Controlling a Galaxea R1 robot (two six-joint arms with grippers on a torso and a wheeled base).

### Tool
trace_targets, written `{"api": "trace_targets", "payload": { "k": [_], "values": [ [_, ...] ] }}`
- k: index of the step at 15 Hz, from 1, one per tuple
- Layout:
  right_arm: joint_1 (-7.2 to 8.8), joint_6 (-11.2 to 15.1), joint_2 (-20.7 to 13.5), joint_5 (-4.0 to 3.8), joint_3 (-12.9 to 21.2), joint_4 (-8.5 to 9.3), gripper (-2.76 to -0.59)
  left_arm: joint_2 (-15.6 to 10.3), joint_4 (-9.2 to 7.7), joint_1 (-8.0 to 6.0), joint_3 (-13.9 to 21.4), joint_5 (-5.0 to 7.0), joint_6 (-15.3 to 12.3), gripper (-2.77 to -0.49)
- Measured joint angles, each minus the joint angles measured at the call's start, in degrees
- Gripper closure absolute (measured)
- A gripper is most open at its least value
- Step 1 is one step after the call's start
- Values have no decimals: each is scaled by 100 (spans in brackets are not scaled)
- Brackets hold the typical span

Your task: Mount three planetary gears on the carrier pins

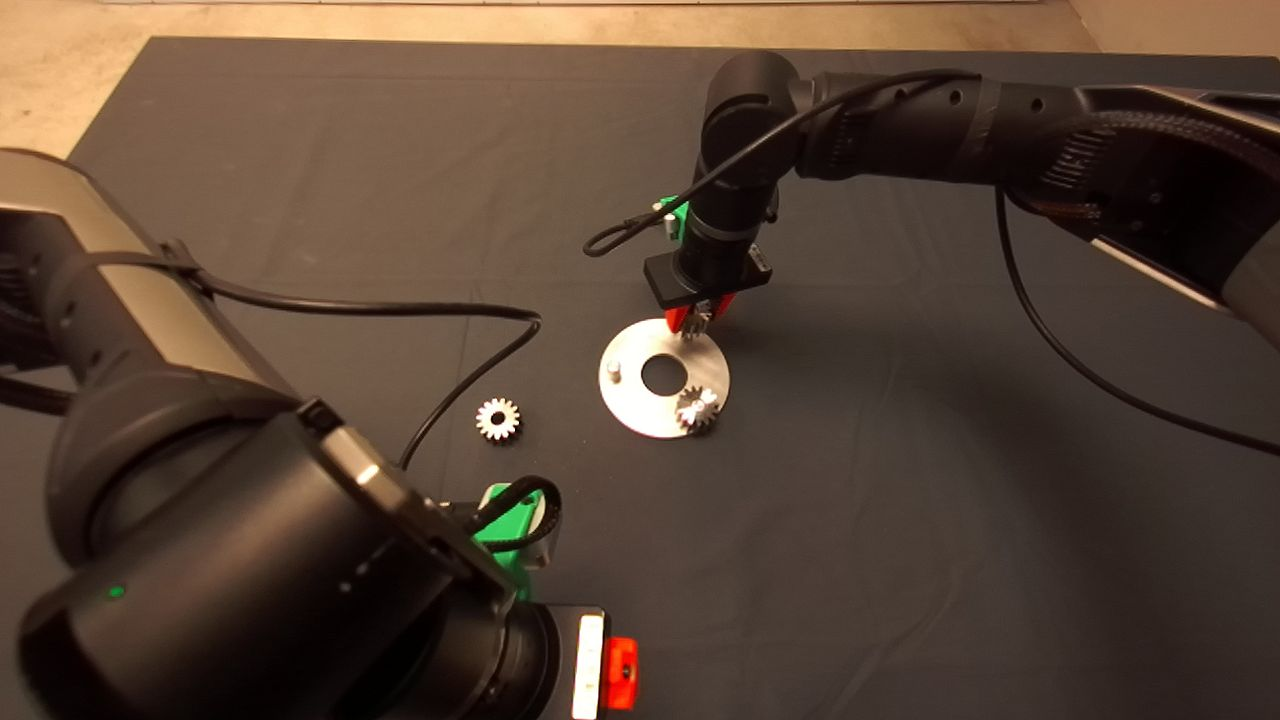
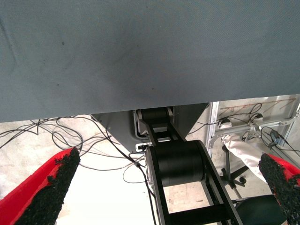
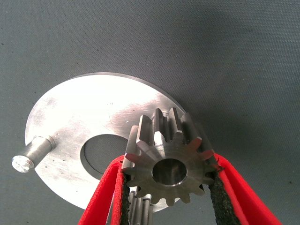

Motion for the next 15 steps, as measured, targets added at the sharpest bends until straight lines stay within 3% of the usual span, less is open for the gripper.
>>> {"api": "trace_targets", "payload": {
  "k": [15],
  "values": [
    [-46,2,-37,-126,230,-143,-97,-2,0,1,0,0,0,-277]
  ]
}}
